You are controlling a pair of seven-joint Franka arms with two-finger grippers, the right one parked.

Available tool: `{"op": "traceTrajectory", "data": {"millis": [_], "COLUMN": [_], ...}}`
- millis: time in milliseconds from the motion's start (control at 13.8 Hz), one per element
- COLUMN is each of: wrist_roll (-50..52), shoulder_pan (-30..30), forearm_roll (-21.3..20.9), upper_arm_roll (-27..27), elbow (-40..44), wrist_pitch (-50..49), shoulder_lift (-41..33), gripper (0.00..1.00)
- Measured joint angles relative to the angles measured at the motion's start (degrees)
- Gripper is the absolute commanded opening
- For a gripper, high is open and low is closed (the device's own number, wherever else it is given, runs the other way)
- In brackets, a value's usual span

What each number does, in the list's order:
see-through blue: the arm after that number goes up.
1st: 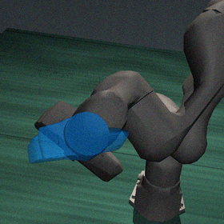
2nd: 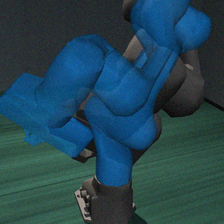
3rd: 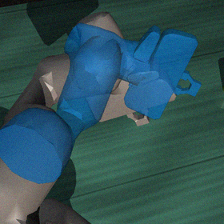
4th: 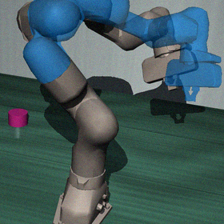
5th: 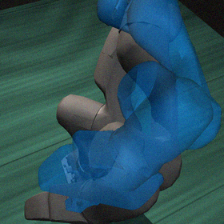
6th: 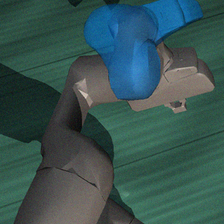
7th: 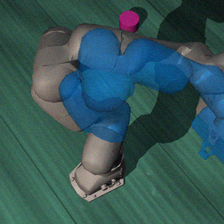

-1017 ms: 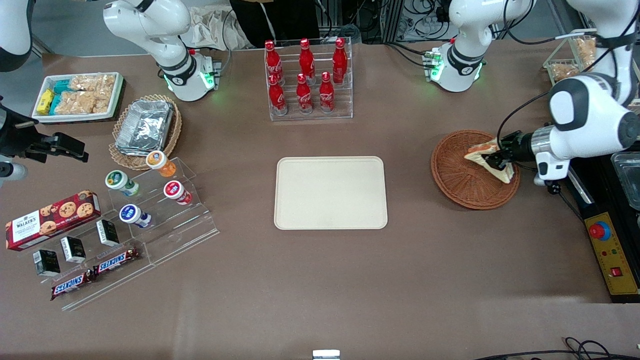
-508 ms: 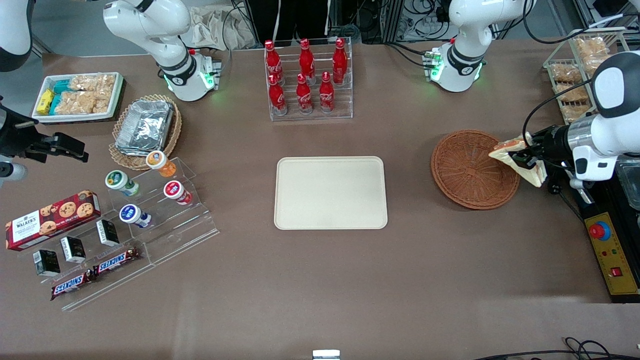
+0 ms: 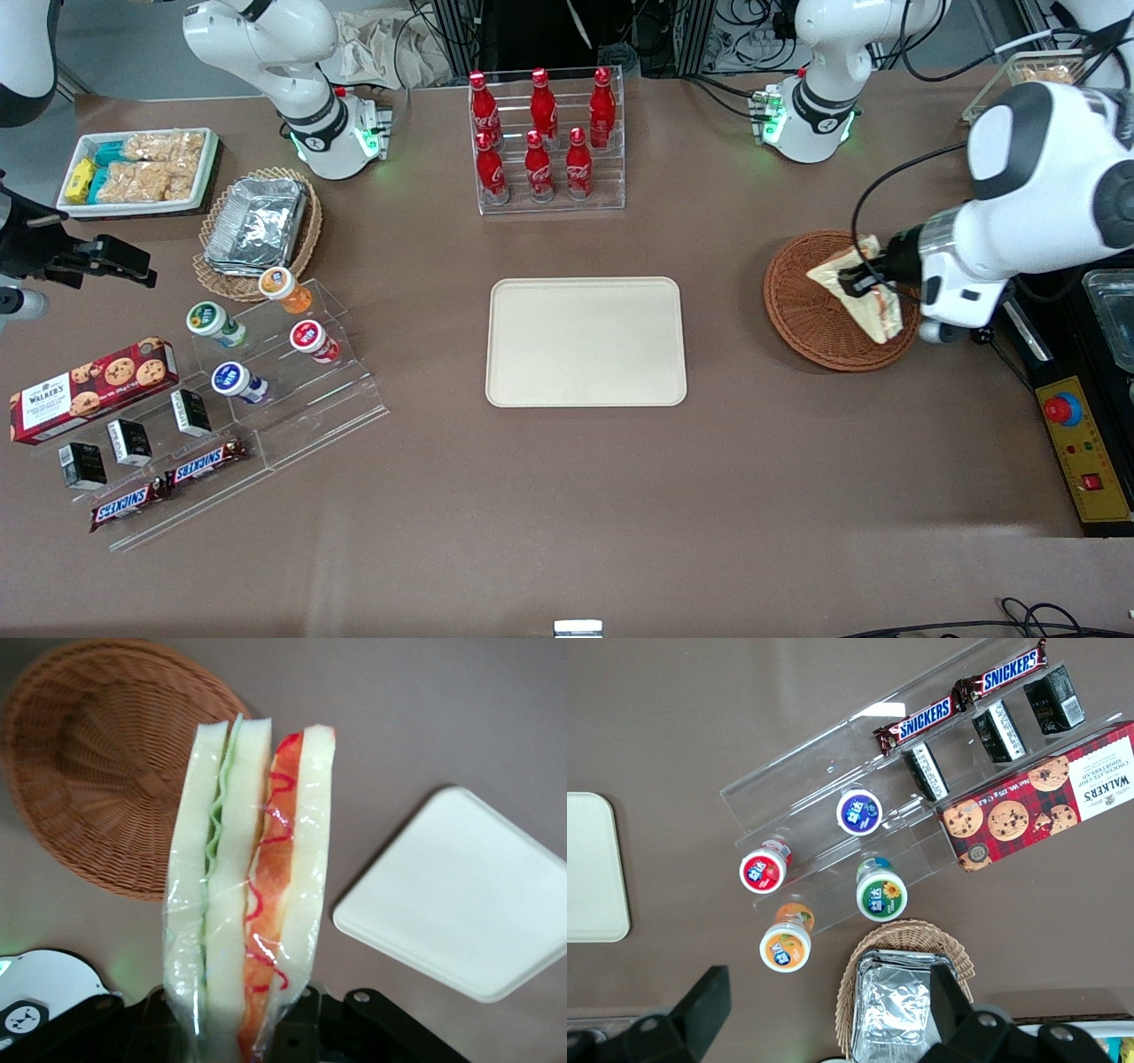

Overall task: Place sandwich from basket to tray
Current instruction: 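Carry the sandwich toward the cream tray and lower it onto the tray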

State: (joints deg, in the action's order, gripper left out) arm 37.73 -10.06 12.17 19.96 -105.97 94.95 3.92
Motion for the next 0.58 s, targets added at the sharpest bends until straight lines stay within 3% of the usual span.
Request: {"op": "traceTrajectory", "data": {"millis": [218, 581], "wrist_roll": [0.00, 0.04], "shoulder_pan": [1.22, 10.40], "forearm_roll": [-0.02, -4.46], "upper_arm_roll": [5.44, 6.81], "elbow": [2.07, 5.01], "wrist_pitch": [0.18, 3.18], "shoulder_lift": [2.97, 10.53], "gripper": [0.28, 0.28]}}
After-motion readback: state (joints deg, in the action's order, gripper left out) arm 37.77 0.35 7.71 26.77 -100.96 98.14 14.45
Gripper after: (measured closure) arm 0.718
